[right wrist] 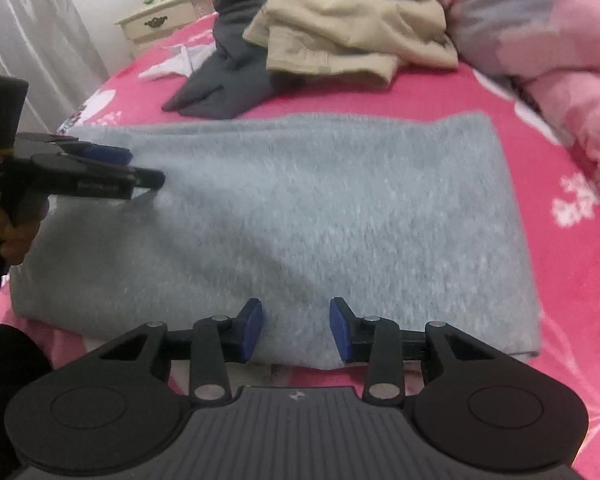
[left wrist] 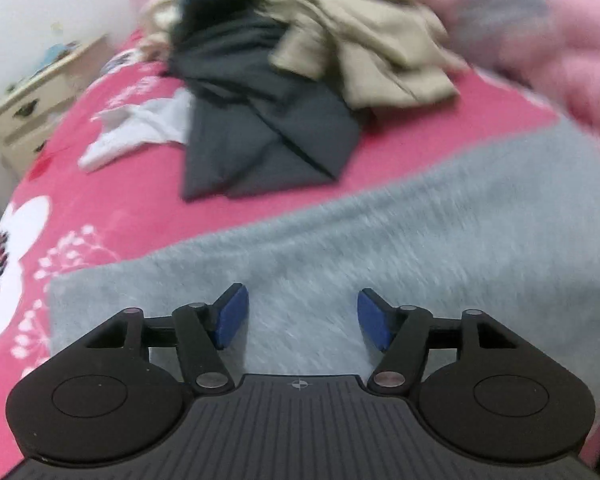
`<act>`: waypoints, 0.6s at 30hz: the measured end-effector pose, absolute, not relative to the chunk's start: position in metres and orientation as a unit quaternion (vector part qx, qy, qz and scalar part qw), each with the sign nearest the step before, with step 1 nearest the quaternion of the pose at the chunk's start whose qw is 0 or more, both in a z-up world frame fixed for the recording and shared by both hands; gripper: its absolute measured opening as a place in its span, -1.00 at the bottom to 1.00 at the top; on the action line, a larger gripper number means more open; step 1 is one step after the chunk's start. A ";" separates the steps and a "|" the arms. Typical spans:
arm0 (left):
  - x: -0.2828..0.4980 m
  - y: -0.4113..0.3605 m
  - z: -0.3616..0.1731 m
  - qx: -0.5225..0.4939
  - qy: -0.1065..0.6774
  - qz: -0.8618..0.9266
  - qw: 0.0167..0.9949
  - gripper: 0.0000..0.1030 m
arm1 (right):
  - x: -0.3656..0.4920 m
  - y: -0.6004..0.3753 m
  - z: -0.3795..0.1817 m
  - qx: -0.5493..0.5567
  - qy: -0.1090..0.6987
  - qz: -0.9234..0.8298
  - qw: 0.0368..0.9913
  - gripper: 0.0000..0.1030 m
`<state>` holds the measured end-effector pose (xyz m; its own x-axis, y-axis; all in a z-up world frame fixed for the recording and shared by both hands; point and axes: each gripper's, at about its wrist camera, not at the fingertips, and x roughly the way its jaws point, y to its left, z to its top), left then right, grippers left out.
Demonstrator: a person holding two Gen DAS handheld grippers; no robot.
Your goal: Fold clothes
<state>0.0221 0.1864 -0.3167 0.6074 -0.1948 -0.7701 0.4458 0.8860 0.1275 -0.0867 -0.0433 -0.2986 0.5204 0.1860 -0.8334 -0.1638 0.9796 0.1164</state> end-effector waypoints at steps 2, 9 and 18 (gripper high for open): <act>0.020 0.194 -0.307 0.157 0.383 -0.156 0.897 0.26 | -0.072 -0.039 -0.299 -0.020 0.472 0.119 0.874 -0.23; 0.007 0.203 -0.304 0.135 0.374 -0.197 0.896 0.28 | -0.019 -0.023 -0.300 -0.131 0.439 0.181 0.870 -0.23; -0.017 0.222 -0.317 0.151 0.376 -0.190 0.894 0.30 | 0.010 0.009 -0.305 -0.315 0.393 0.255 0.825 -0.90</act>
